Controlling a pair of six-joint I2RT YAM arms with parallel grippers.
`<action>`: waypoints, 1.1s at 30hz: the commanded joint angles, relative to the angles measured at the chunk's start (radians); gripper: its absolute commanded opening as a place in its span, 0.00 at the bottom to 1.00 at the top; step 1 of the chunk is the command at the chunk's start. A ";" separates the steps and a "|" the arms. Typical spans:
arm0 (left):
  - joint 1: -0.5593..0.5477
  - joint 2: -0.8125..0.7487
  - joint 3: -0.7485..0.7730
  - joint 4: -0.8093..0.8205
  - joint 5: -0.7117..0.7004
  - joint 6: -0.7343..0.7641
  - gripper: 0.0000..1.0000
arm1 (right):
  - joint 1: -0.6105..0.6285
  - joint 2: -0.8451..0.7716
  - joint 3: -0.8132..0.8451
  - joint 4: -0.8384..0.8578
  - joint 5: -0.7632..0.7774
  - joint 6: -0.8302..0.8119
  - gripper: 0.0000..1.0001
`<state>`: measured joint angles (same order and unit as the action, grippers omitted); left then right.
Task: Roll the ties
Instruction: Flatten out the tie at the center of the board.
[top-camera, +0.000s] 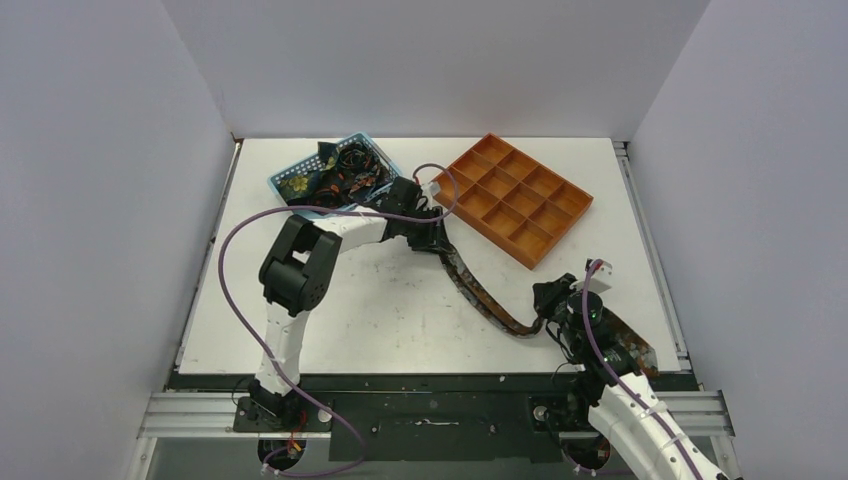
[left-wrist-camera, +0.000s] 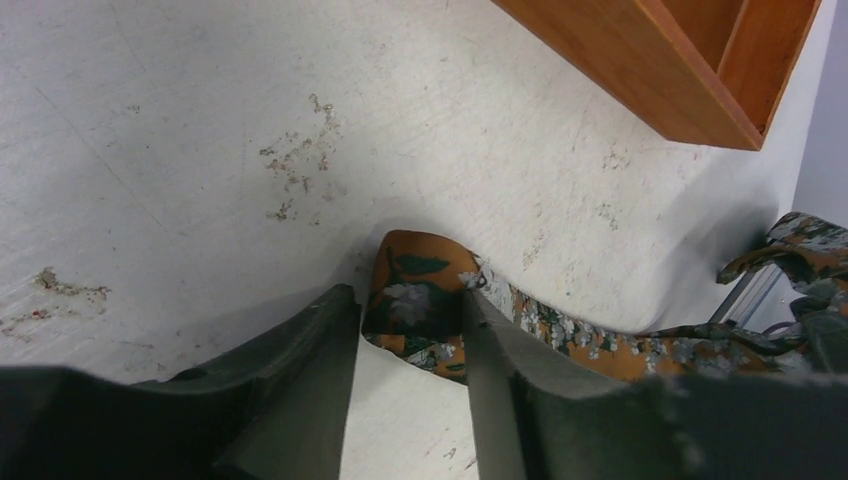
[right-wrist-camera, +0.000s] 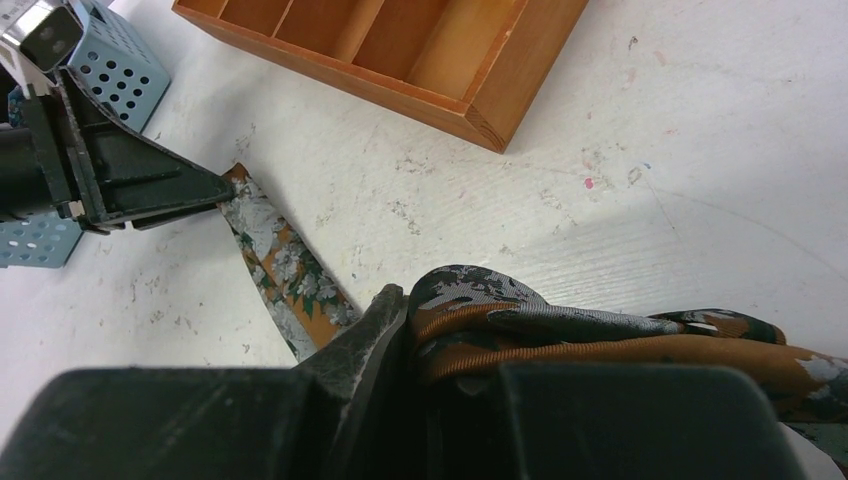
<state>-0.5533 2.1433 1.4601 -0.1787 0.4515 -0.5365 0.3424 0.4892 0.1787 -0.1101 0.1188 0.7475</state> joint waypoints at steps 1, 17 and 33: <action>-0.008 0.029 0.021 0.030 0.018 0.009 0.31 | 0.010 -0.012 0.004 0.020 -0.009 -0.004 0.05; -0.032 -0.718 -1.043 0.877 -0.407 -0.297 0.00 | 0.031 0.212 0.041 0.349 -0.067 -0.039 0.05; -0.212 -1.234 -1.423 0.807 -1.119 -0.331 0.00 | 0.187 0.278 -0.064 0.419 0.210 -0.013 0.05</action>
<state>-0.7601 0.9512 0.0612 0.6704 -0.5102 -0.8402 0.5320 0.8330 0.1501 0.3420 0.2535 0.6521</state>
